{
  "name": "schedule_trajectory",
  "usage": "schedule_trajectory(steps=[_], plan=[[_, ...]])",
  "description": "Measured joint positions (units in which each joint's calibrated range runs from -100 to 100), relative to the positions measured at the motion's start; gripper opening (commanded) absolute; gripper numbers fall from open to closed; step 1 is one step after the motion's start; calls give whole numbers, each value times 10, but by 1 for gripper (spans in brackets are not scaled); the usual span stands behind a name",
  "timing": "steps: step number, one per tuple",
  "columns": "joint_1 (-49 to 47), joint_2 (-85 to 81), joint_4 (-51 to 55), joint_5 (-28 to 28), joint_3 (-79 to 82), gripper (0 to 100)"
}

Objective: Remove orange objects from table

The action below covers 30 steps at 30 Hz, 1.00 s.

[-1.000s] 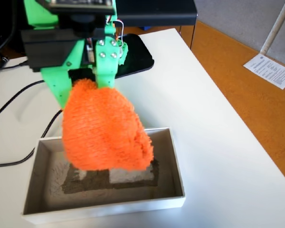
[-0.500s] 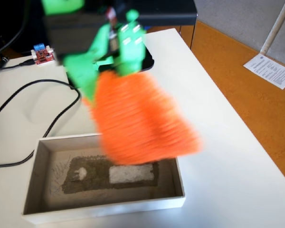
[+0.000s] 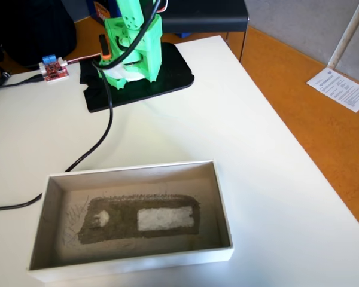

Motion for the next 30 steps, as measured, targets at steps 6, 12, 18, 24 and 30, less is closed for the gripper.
schedule_trajectory(steps=[6, 12, 18, 24, 30], plan=[[27, -43, -9, -16, 83, 57], [203, -133, 71, -80, 215, 57], [462, -275, 83, -120, 536, 57], [570, -537, 155, -144, 887, 57], [584, -817, 417, -134, 1037, 57]])
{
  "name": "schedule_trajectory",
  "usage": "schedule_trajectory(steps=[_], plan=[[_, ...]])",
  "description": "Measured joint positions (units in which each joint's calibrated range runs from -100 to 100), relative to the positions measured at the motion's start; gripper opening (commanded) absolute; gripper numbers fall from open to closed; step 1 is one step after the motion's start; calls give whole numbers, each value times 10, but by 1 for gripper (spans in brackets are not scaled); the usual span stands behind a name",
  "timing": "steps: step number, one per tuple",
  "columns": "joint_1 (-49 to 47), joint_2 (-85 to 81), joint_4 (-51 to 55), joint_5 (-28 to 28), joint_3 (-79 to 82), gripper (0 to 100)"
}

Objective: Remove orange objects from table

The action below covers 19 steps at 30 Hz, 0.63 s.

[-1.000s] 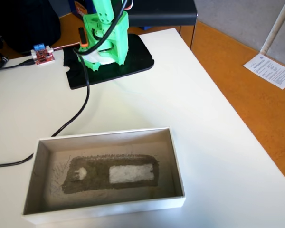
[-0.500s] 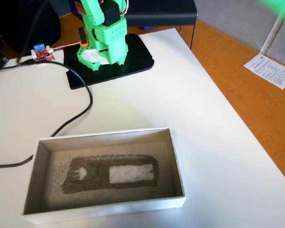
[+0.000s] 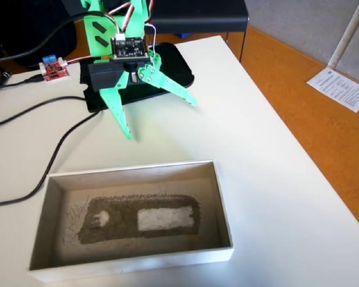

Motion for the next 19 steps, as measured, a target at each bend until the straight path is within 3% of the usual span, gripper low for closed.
schedule_trajectory(steps=[3, 6, 10, 19], plan=[[-1, -57, 98, -24, 5, 57], [-11, -65, 123, -94, 6, 57], [-11, -68, 129, -139, 6, 57], [-39, -68, 129, -150, 6, 57]])
